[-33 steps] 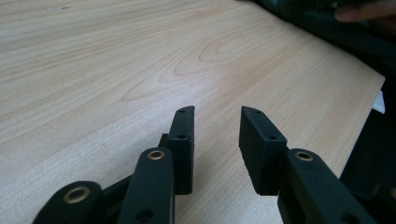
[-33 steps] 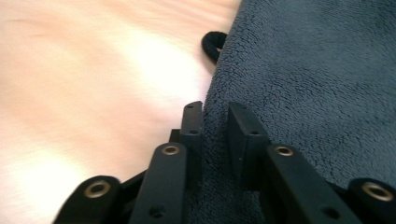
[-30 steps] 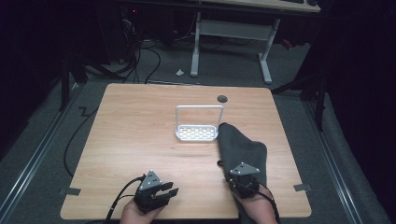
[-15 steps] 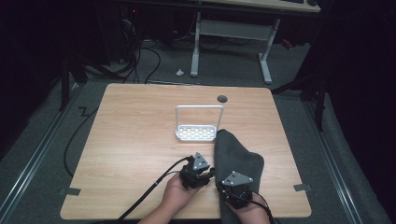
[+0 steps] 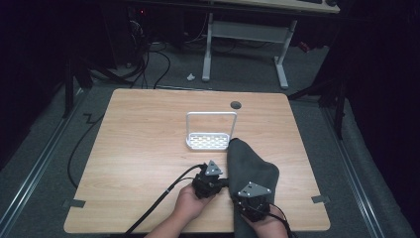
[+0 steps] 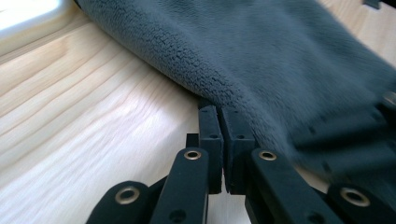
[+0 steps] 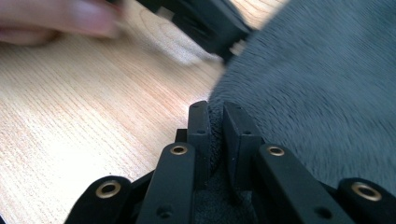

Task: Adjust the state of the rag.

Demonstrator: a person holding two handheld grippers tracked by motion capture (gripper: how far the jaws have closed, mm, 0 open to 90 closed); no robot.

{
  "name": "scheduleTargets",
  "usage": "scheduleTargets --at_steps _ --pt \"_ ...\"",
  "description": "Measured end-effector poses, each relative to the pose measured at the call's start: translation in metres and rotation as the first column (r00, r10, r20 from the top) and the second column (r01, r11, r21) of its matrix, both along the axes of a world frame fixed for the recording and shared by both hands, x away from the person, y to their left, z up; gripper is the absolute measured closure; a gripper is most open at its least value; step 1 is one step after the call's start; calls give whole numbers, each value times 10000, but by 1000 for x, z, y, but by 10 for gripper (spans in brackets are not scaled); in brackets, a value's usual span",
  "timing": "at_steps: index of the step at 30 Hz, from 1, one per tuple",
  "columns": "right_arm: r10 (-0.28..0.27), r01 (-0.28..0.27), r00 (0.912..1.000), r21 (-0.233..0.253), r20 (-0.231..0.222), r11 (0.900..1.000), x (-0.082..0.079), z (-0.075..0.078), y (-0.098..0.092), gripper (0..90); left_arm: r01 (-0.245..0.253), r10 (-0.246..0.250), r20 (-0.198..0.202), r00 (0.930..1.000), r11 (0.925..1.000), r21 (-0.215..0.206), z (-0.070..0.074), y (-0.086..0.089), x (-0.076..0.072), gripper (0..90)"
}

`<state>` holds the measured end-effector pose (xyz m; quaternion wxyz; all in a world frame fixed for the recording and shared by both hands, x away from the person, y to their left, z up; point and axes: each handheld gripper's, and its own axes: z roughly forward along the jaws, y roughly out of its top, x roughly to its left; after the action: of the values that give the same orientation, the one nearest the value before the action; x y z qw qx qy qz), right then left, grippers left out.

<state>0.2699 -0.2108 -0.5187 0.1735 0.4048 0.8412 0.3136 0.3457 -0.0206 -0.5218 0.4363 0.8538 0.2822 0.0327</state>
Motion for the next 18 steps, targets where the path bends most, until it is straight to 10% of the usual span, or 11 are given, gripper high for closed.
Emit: scheduleTargets --at_steps 10,13,18 --pt "403 -403 9992 -94 -2 9991 -2 2 13 791 -432 419 -324 9986 9982 -408 0 53 -20 883" --pt "208 -220 9996 597 205 9980 -2 11 5 655 -436 427 -265 9987 9985 -340 -1 54 -21 883" --pt "-2344 2326 9718 600 246 9707 29 7 -38 445 -419 411 -226 9989 9985 -355 0 54 -22 884"
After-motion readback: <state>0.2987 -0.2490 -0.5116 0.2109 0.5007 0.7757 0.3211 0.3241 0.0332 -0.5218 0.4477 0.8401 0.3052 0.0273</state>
